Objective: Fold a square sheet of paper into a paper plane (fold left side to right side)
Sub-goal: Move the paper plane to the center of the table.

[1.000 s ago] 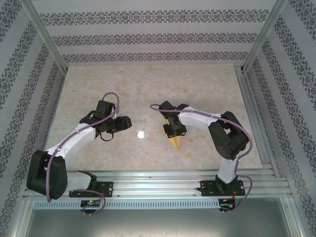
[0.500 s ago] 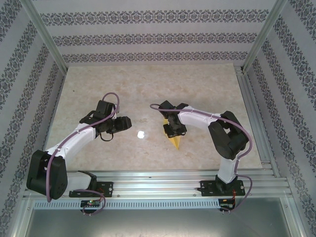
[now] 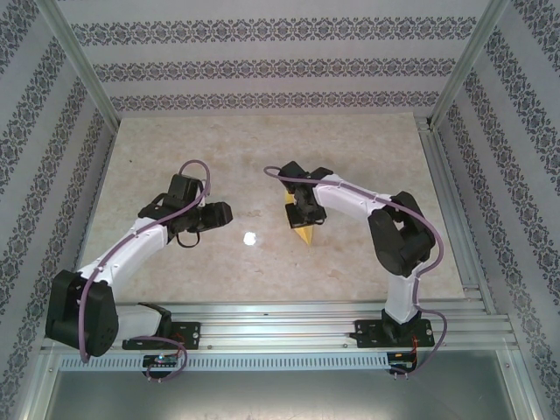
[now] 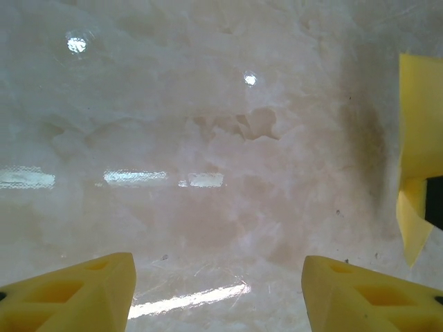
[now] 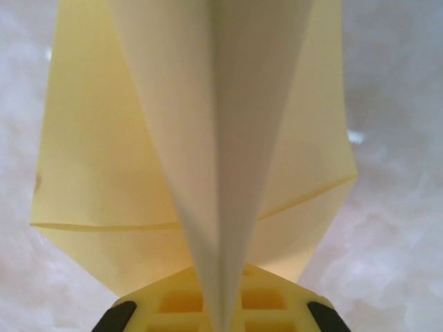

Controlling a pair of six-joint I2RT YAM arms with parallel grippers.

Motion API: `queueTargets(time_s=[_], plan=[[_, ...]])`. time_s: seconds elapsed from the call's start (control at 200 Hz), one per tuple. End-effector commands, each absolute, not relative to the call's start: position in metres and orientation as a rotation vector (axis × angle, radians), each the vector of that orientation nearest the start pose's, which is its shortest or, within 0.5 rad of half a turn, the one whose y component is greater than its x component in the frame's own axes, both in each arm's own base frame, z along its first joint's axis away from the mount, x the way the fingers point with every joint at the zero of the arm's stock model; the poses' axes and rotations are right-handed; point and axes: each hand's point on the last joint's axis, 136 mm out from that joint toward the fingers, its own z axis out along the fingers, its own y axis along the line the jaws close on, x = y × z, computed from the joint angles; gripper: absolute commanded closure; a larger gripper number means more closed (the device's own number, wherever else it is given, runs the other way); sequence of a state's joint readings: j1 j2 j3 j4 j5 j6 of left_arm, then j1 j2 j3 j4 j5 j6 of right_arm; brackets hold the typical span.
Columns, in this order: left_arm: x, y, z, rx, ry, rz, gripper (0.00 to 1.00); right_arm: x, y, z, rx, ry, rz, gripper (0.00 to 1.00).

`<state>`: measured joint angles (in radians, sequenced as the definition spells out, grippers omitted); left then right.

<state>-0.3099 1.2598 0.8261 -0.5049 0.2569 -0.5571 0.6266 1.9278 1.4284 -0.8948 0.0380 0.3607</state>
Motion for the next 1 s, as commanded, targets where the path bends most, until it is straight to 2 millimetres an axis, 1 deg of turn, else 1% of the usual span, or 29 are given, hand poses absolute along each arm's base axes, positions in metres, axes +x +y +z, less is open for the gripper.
queueTargets(time_s=[0.0,0.13,0.22,0.44,0.53,0.59,0.669,0.764,0.849,0.914,0.994], plan=[[0.303,-0.139,0.137,-0.168,2.54,-0.62,0.33,0.348,0.22,0.045,-0.335,2.944,-0.004,1.0],[0.303,-0.138,0.136,-0.168,2.546,-0.604,0.31,0.364,0.225,0.036,-0.295,2.955,-0.009,1.0],[0.303,-0.138,0.136,-0.167,2.549,-0.607,0.31,0.367,0.224,0.026,-0.283,2.978,-0.045,1.0],[0.299,-0.133,0.139,-0.153,2.551,-0.567,0.31,0.364,0.224,0.009,-0.277,3.023,-0.074,1.0],[0.297,-0.132,0.141,-0.154,2.548,-0.562,0.31,0.36,0.224,-0.001,-0.288,3.056,-0.082,0.97],[0.295,-0.131,0.141,-0.154,2.545,-0.563,0.31,0.359,0.223,-0.003,-0.286,3.064,-0.089,0.93],[0.294,-0.13,0.142,-0.155,2.544,-0.562,0.3,0.361,0.226,0.007,-0.294,3.042,-0.082,0.88],[0.293,-0.13,0.141,-0.154,2.547,-0.56,0.3,0.368,0.228,0.03,-0.301,2.981,-0.09,0.82],[0.293,-0.13,0.142,-0.157,2.541,-0.562,0.31,0.37,0.233,0.05,-0.308,2.945,-0.065,0.8],[0.293,-0.13,0.141,-0.16,2.543,-0.564,0.31,0.371,0.234,0.059,-0.308,2.923,-0.056,0.79],[0.292,-0.129,0.142,-0.162,2.542,-0.562,0.31,0.371,0.233,0.062,-0.304,2.919,-0.055,0.78]])
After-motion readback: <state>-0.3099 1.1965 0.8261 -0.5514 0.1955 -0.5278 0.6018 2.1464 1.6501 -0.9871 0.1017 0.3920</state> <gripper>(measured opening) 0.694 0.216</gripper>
